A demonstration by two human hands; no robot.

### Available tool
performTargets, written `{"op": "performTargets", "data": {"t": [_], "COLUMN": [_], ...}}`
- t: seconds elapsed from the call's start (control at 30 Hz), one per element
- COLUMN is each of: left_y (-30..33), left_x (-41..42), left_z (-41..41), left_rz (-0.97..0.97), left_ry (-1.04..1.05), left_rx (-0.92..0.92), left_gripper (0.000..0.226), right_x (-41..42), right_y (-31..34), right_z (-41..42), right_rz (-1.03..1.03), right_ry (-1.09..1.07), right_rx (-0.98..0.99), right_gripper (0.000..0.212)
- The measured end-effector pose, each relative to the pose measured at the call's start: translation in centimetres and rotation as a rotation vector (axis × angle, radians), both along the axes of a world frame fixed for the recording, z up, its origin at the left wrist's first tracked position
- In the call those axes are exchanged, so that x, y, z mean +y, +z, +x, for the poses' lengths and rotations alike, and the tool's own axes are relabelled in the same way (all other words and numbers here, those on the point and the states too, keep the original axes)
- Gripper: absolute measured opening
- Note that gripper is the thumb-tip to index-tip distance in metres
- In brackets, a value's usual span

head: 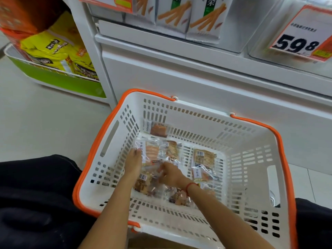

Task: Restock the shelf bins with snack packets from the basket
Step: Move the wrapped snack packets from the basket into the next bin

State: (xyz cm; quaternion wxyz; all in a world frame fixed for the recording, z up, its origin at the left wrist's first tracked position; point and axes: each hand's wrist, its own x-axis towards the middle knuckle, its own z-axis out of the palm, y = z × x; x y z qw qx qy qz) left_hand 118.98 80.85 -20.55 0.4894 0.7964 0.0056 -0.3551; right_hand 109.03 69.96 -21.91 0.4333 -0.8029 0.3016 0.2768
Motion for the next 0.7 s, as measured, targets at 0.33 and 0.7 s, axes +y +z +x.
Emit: {"op": "performTargets", "data": {"t": [0.33,0.7], "left_y": [1.1,3.5], "left_x": [-1.9,-2.8], "left_z": [2.8,0.6], "left_rz": [0.127,-0.123], "left_ry": [0.098,-0.090], "left_rx": [0.088,0.630], "left_gripper": [0.029,0.056], "right_x": [-11.8,-7.1], "right_y": [6.5,7.9], "right_z": [-6.2,-5.0], "right_rz": [0.250,-0.695], "right_ry": [-0.377,0.575], "right_rx": [-0.089,-0.700], "right_gripper": [0.029,0.043]}}
